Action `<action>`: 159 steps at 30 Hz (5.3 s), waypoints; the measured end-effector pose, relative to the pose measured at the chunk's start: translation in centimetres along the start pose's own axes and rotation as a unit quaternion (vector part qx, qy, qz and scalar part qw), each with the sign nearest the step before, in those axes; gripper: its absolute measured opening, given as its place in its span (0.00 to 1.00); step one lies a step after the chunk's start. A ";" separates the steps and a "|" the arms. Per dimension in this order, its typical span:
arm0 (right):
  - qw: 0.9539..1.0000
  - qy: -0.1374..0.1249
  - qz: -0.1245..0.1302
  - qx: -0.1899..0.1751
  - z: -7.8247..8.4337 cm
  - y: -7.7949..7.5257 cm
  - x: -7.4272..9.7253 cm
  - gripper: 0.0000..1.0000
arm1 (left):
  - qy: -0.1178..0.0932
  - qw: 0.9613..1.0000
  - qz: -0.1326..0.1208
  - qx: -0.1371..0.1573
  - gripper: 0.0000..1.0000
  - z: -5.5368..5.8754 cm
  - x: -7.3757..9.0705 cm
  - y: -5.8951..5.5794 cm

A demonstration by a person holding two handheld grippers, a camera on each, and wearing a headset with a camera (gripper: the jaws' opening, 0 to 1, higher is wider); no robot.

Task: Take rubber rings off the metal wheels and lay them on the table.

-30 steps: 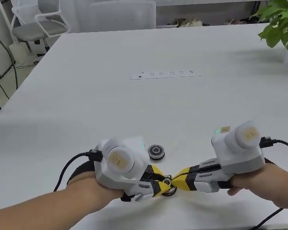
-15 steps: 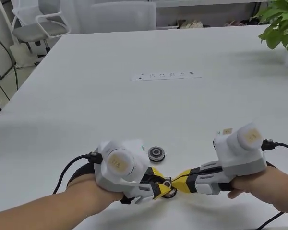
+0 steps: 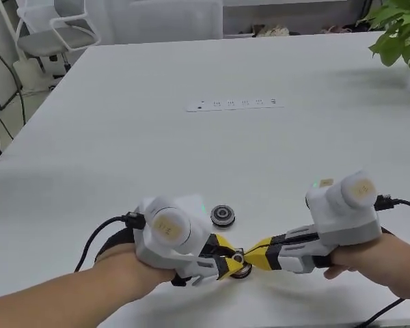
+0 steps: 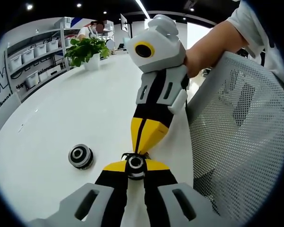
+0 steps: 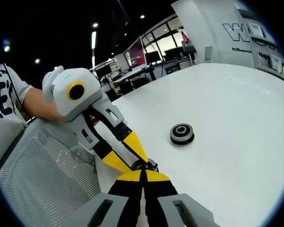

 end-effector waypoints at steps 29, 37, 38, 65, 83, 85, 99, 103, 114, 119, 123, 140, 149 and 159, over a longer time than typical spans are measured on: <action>1.000 -0.019 -0.006 0.000 -0.4 0.0 -0.1 0.00 | -0.002 1.000 0.000 0.007 0.07 -0.1 -0.1 0.0; 1.000 -0.025 -0.007 -0.004 -0.4 -0.1 0.0 0.00 | 0.010 1.000 0.003 0.008 0.08 -0.3 0.0 0.0; 1.000 -0.025 -0.007 -0.005 -0.4 -0.1 0.0 0.00 | 0.013 1.000 0.006 0.010 0.09 -0.2 0.0 0.1; 0.999 -0.041 -0.012 -0.017 -0.7 -0.1 0.4 0.00 | -0.013 0.999 0.014 0.030 0.26 -1.5 3.9 0.0; 0.998 -0.051 -0.012 -0.023 -1.5 -0.1 0.7 0.00 | -0.050 0.997 -0.001 0.051 0.40 -1.5 8.0 -0.1; 0.998 -0.051 -0.012 -0.021 -1.7 -0.1 0.7 0.00 | -0.054 0.997 -0.005 0.052 0.41 -1.5 8.5 -0.1; 0.998 -0.055 -0.022 -0.009 -3.4 0.1 0.2 0.00 | -0.081 0.994 -0.033 0.069 0.45 -0.5 11.3 0.7; 0.998 -0.057 -0.025 -0.001 -4.2 0.3 -0.2 0.00 | -0.083 0.993 -0.042 0.073 0.47 -0.2 12.0 0.9; 0.998 -0.054 -0.041 0.015 -5.7 0.9 -2.3 0.00 | -0.094 0.990 -0.067 0.085 0.49 1.1 13.8 1.5; 0.997 -0.052 -0.047 0.019 -6.1 1.1 -3.2 0.00 | -0.102 0.987 -0.073 0.098 0.49 1.6 14.3 1.6; 0.997 -0.048 -0.053 0.024 -6.2 1.4 -4.0 0.00 | -0.103 0.987 -0.077 0.097 0.49 1.8 14.5 1.5; 0.998 -0.003 -0.048 0.044 -4.5 1.7 -6.1 0.00 | -0.094 0.986 -0.086 0.104 0.49 2.9 14.9 1.4; 0.999 0.018 -0.028 0.042 -3.8 1.3 -6.4 0.00 | -0.096 0.986 -0.087 0.106 0.50 2.9 14.9 1.4; 0.999 0.027 -0.017 0.041 -3.3 1.0 -6.4 0.01 | -0.094 0.986 -0.087 0.110 0.51 3.1 15.0 1.4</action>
Point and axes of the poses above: the centre of the closed fingertips' face, and the gripper's own axes: x roughly backward along the fingers, y roughly to its left, z roughly out of its underside, the point moved 6 cm from there along x, roughly backward along the fingers, and after that the axes turned 10 degrees about x, right-handed, at the moved point
